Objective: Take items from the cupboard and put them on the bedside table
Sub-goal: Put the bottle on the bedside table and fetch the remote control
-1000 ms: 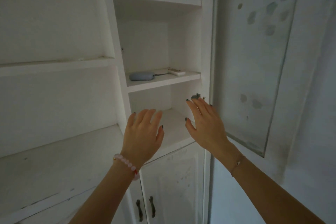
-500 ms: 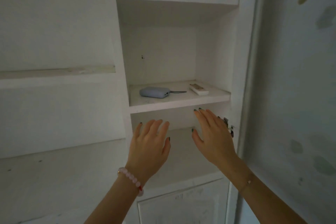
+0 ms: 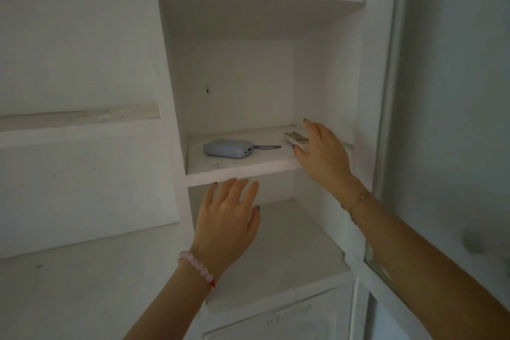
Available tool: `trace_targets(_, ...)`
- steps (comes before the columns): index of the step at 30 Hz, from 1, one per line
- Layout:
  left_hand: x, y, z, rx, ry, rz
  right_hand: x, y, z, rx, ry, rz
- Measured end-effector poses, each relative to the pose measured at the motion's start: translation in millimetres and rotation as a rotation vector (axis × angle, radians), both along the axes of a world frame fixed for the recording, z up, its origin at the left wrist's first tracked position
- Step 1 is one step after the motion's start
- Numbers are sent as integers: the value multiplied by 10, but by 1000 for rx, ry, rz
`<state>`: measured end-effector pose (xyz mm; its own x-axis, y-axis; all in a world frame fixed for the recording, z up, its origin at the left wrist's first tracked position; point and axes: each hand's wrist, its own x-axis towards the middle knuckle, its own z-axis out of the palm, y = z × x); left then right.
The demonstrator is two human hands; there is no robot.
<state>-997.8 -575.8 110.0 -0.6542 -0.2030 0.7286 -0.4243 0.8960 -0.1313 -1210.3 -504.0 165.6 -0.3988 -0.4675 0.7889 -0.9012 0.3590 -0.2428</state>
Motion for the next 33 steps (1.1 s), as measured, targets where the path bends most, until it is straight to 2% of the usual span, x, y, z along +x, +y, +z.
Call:
trace_targets(9,-1,-168,-21,-43,1,-34,-183,-264,80,69,-180,-146)
trace_targets(18,-26,-222,-82,-51,33,-96,-155,-251,112,53,-134,-198)
trace_targets(21,-27,-223,-78,-62,54,-132,-116,-151,120,-5,-141,-182)
trace_targets(26,-54,-140,-97,-53,81,-196,153,209,26,-213,-185,-121)
trace_targets(30,-85,4,-197,73,66,-265,550,554,-263,-359,-288,-61)
trace_targets(33,-114,153,-324,369,103,-360,868,819,-526,-357,-333,-101)
